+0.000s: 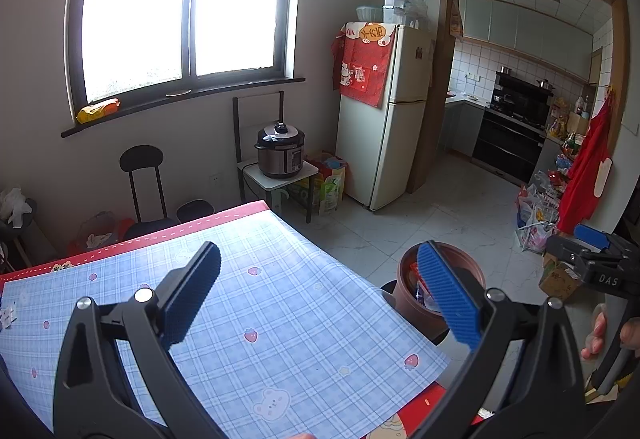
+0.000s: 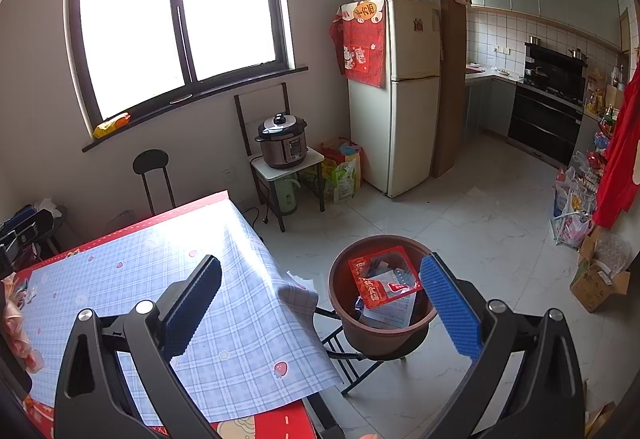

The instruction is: Collect trash

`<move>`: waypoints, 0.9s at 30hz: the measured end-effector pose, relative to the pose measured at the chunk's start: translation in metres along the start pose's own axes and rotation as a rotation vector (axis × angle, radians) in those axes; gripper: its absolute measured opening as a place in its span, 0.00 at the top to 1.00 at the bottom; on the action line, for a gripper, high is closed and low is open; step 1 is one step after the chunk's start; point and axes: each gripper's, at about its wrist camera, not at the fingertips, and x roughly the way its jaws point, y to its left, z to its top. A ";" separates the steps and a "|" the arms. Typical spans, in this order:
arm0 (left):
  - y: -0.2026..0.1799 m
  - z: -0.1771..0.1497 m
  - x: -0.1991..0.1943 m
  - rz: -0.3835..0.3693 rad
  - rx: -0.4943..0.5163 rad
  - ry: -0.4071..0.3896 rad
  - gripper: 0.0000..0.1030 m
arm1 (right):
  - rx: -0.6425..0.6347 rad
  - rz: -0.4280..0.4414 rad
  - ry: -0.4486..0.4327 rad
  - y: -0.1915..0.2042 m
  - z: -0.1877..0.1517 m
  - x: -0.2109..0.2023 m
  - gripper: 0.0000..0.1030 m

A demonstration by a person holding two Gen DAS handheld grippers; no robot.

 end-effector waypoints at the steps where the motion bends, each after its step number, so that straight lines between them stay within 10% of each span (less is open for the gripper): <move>1: -0.001 0.000 0.000 -0.001 -0.001 0.000 0.05 | 0.000 0.000 -0.001 0.000 0.000 -0.001 0.05; 27: -0.006 -0.001 -0.001 -0.010 0.001 0.002 0.05 | 0.009 -0.018 -0.019 -0.007 -0.001 -0.011 0.05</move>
